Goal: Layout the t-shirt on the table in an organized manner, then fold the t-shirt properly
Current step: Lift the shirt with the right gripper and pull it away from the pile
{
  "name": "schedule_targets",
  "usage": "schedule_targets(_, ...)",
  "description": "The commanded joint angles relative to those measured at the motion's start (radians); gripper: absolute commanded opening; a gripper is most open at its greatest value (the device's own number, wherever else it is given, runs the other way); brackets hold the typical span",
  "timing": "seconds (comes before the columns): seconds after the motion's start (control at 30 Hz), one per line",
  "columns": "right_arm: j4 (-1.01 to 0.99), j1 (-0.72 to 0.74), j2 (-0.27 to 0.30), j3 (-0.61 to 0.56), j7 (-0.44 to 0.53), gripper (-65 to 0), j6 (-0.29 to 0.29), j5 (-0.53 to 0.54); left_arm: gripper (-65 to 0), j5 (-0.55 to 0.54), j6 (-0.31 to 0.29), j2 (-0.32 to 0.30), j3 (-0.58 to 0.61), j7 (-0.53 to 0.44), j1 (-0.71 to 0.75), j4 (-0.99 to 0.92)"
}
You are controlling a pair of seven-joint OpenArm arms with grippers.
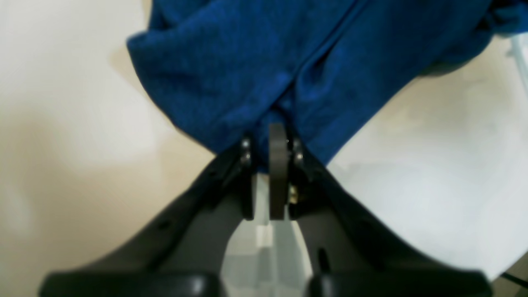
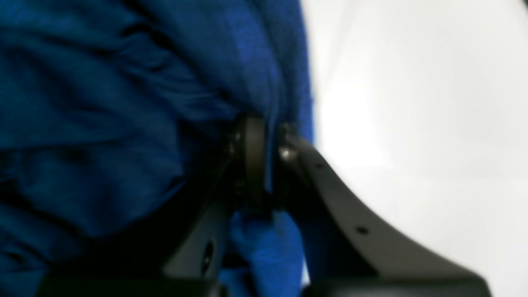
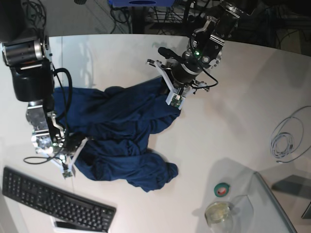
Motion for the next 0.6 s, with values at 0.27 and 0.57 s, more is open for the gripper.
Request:
schedule_targets(0.27, 0.106, 0.020, 0.088, 0.117, -0.032, -65.0, -0.002, 0.002, -60.9, 0.000, 0.007, -0.007, -0.170, -0.019, 0.050, 0.037)
schedule_targets(0.57, 0.106, -0.008, 0.162, 0.118, -0.033, -65.0, -0.010, 0.002, -60.9, 0.005, 0.006, -0.007, -0.199, -0.017, 0.078, 0.170)
